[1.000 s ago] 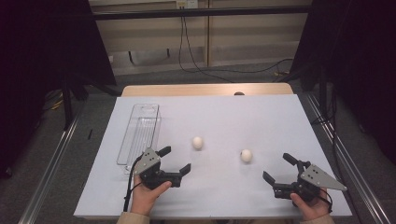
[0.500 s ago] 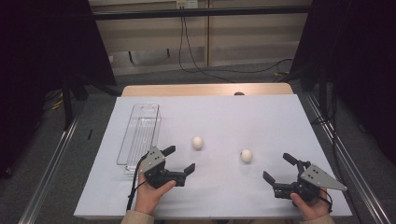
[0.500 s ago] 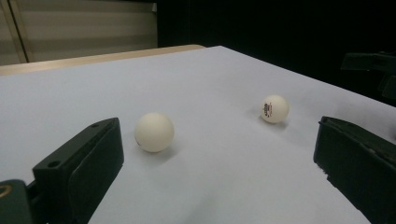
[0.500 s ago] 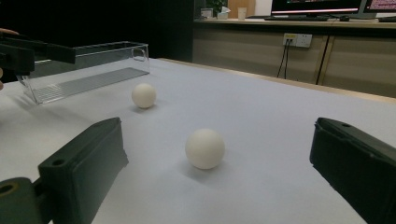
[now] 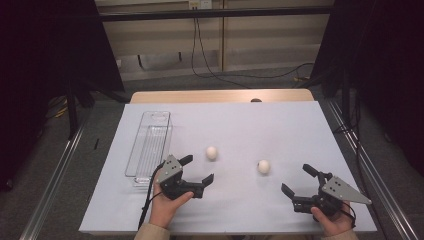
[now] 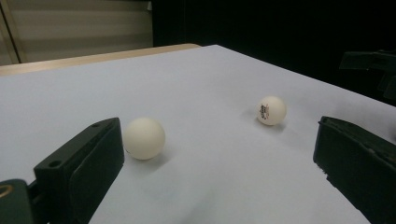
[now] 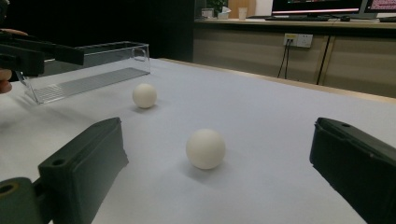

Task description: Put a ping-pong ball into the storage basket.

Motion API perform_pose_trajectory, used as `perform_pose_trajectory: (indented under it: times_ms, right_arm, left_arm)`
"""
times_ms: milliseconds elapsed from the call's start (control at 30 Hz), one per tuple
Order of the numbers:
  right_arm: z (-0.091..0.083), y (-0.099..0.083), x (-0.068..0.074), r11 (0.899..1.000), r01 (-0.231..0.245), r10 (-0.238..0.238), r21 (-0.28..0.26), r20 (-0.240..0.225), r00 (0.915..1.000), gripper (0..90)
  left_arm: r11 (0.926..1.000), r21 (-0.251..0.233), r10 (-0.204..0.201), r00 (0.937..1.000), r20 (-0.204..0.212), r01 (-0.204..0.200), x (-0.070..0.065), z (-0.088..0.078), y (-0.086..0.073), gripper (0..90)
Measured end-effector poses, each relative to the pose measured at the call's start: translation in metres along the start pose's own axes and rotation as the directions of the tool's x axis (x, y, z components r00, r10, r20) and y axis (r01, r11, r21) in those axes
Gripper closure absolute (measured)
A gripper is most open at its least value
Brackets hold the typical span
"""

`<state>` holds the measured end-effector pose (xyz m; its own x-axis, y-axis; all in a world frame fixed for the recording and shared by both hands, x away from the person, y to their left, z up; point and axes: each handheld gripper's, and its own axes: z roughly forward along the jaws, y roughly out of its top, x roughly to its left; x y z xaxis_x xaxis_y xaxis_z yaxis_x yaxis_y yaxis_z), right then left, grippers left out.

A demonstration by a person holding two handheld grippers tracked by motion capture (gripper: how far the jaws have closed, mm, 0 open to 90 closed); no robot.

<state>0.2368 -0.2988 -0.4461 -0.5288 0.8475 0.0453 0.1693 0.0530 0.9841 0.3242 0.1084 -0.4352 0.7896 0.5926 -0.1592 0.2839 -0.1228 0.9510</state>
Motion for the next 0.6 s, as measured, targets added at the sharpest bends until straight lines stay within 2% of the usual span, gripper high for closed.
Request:
perform_pose_trajectory:
  times_ms: [600]
  right_arm:
    - [-0.0001,-0.0002,-0.0002,1.000,0.004,-0.004,0.004,0.000,1.0000,2.6]
  left_arm:
    - [0.9995,0.018,0.024,0.9997,0.002,-0.024,-0.0051,0.0100,0.0015,2.0]
